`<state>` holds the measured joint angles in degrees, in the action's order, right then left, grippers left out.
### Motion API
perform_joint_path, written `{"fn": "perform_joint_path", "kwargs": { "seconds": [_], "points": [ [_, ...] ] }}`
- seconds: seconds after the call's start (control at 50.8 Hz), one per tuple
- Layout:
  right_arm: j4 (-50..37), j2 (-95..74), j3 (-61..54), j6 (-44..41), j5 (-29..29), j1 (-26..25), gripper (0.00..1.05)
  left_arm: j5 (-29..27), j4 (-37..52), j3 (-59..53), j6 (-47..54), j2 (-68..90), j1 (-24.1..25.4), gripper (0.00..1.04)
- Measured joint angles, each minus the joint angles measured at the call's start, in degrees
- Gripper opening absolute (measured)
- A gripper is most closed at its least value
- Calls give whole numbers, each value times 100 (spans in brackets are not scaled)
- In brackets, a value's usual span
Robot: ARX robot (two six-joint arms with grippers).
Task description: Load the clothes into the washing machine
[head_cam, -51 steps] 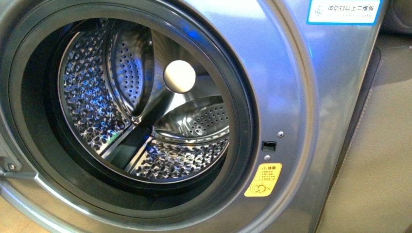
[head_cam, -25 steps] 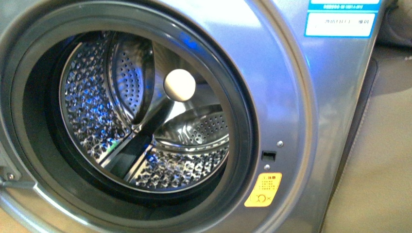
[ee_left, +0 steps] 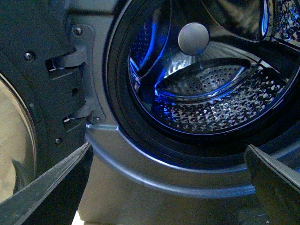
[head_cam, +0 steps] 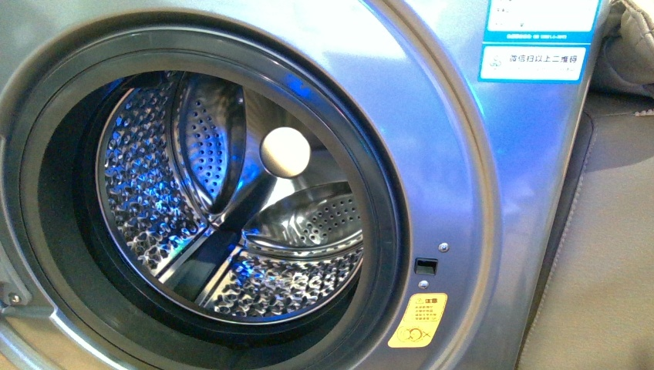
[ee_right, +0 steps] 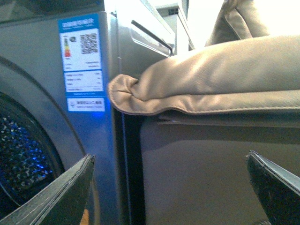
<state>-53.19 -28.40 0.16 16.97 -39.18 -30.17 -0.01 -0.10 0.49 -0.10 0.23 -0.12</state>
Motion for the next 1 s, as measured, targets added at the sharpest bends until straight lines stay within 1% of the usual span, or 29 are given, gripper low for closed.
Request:
{"fn": "perform_joint_path", "kwargs": {
  "seconds": [0.079, 0.158, 0.296, 0.374, 0.433, 0.493, 0.532, 0.63, 0.729, 0.827, 1.005],
  "points": [
    [-555, -743, 13, 39, -304, -555, 97, 2, 0, 0, 0, 0, 2, 98],
    [-826, -1320, 116, 37, -544, -933, 97, 2, 0, 0, 0, 0, 0, 98],
    [-745, -2310, 520, -26, -866, -1528, 97, 2, 0, 0, 0, 0, 2, 98],
    [-398, -2793, 787, -146, -986, -1878, 97, 2, 0, 0, 0, 0, 0, 98],
    [44, -3185, 1034, -391, -1106, -2179, 97, 2, 0, 0, 0, 0, 0, 98],
    [693, -3593, 1331, -817, -1237, -2406, 97, 0, 0, 0, 0, 0, 0, 98],
    [1235, -4041, 1578, -1246, -1246, -2540, 97, 0, 0, 0, 0, 0, 0, 98],
    [1803, -4806, 1915, -1829, -1121, -2651, 97, 2, 0, 0, 0, 0, 0, 98],
    [2203, -5947, 2367, -2581, -826, -2717, 97, 2, 0, 0, 0, 0, 0, 98],
    [2199, -7169, 2835, -3209, -424, -2741, 97, 0, 0, 0, 0, 0, 0, 98],
    [2544, -9051, 3617, -3797, -4, -2691, 97, 2, 0, 0, 0, 0, 2, 98]
  ]
}}
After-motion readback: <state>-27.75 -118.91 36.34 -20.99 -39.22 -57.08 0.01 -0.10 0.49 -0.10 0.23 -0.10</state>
